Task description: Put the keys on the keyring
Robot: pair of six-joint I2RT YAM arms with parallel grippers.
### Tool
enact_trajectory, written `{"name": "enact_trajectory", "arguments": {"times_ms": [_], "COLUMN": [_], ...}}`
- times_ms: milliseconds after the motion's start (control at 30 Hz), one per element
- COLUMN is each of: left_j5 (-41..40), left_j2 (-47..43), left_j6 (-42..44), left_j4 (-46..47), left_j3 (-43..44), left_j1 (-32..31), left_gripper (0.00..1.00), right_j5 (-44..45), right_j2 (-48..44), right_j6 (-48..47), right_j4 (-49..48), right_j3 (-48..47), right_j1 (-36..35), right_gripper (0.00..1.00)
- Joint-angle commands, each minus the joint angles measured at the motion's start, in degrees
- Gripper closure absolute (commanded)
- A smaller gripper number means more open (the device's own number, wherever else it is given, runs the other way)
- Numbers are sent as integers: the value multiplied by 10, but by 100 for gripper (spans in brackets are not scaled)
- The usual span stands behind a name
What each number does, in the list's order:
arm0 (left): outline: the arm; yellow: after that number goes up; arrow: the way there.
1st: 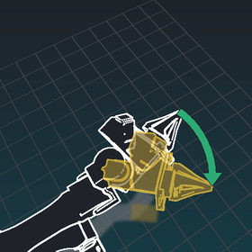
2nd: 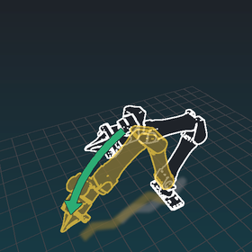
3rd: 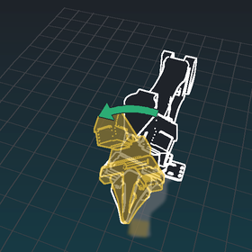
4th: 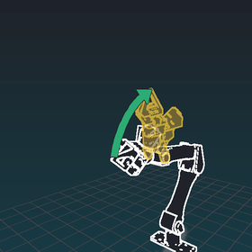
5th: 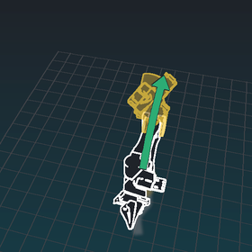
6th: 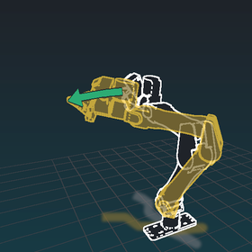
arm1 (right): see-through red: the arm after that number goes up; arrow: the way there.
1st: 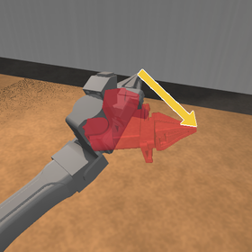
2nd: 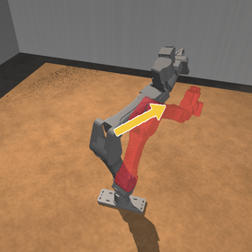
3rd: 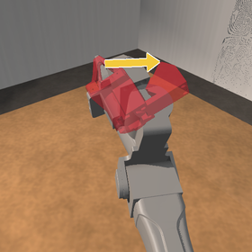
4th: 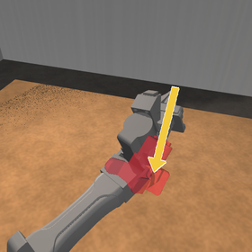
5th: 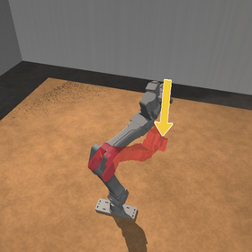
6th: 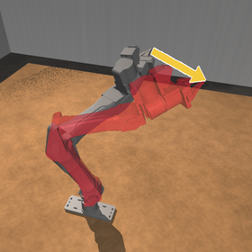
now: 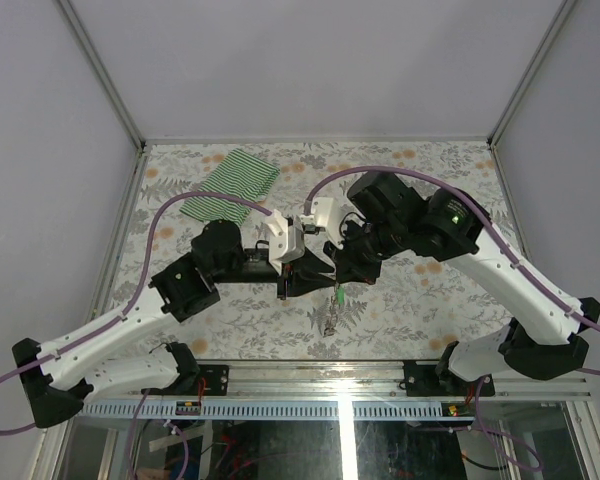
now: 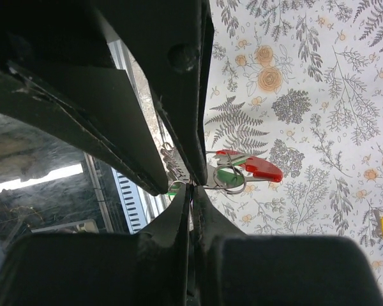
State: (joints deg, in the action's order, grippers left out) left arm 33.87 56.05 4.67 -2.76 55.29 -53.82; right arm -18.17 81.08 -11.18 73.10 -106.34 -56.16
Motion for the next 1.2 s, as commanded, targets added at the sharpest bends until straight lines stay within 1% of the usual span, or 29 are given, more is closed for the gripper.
{"name": "enact_trajectory", "arguments": {"times_ms": [0, 733, 900, 1167], "left_j5": [19, 29, 34, 37], "left_j2": [4, 16, 19, 23], "left_j6": [15, 22, 23, 29], "left_j4": [-4, -12, -13, -28], "left_j3": [20, 38, 38, 40], "left_j1": [3, 3, 3, 4], "left_gripper": [74, 80, 84, 83], "right_j5": [-18, -30, -30, -23], "right_j2": [-31, -40, -45, -51], "right_j6": [-1, -1, 1, 3], "right_j4": [-29, -40, -45, -47], "right_j3": [-3, 15, 19, 19], "right_j1": [-6, -6, -7, -6], "right_gripper": [100, 100, 100, 100]}}
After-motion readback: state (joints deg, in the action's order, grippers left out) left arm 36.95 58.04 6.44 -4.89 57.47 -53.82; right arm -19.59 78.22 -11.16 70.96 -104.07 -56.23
